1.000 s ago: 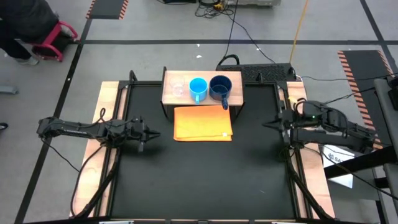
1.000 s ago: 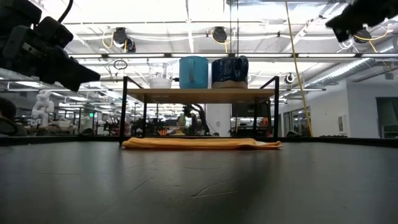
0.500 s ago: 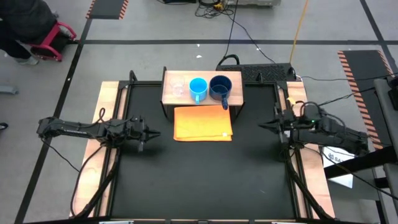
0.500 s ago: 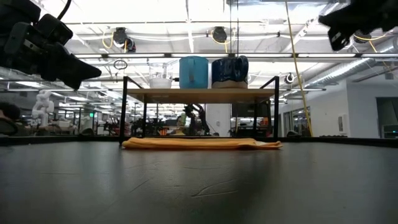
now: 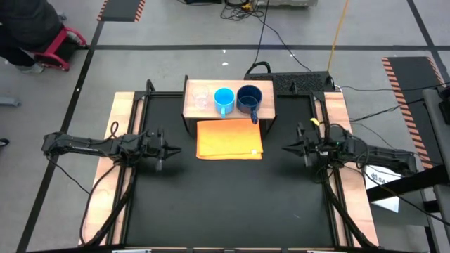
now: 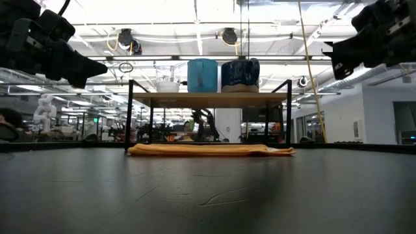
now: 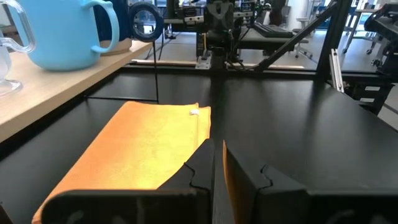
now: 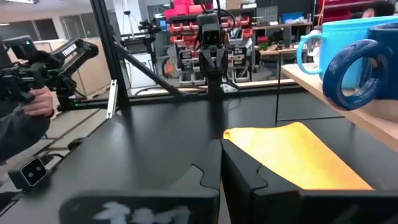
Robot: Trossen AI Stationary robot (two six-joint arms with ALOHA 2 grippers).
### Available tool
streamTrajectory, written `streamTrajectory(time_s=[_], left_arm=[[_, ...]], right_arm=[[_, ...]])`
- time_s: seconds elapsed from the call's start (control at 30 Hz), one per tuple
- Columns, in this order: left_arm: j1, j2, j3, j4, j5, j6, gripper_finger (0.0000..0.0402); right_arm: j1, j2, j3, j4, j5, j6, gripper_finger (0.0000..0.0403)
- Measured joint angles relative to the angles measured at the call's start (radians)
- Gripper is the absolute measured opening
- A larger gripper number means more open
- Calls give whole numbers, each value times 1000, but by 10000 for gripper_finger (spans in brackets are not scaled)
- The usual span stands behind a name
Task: Stack small to large cups/mugs on shelf
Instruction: Return to Home Position
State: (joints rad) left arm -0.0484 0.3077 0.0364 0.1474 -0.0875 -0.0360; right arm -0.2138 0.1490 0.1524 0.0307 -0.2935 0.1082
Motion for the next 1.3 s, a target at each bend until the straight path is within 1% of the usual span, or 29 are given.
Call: streamTrajectory(time_s=[0.1,0.27,0.4,0.63,0.87,1.3], left_arm=[[0,0,0,0,0,0,37],[0,0,0,0,0,1,37],[0,0,0,0,0,1,37],[0,0,0,18,2,7,37],[0,0,0,22,8,15,37],[0,0,0,5,8,14,37]], right_arm=[[0,0,-18,24,0,-1,0],[0,0,-22,16,0,-68,0],[0,0,-22,17,-1,-79,0],[0,0,-22,1,-98,-113,0],[0,0,-22,-34,-103,-147,0],[0,0,-22,-58,-103,-94,0]])
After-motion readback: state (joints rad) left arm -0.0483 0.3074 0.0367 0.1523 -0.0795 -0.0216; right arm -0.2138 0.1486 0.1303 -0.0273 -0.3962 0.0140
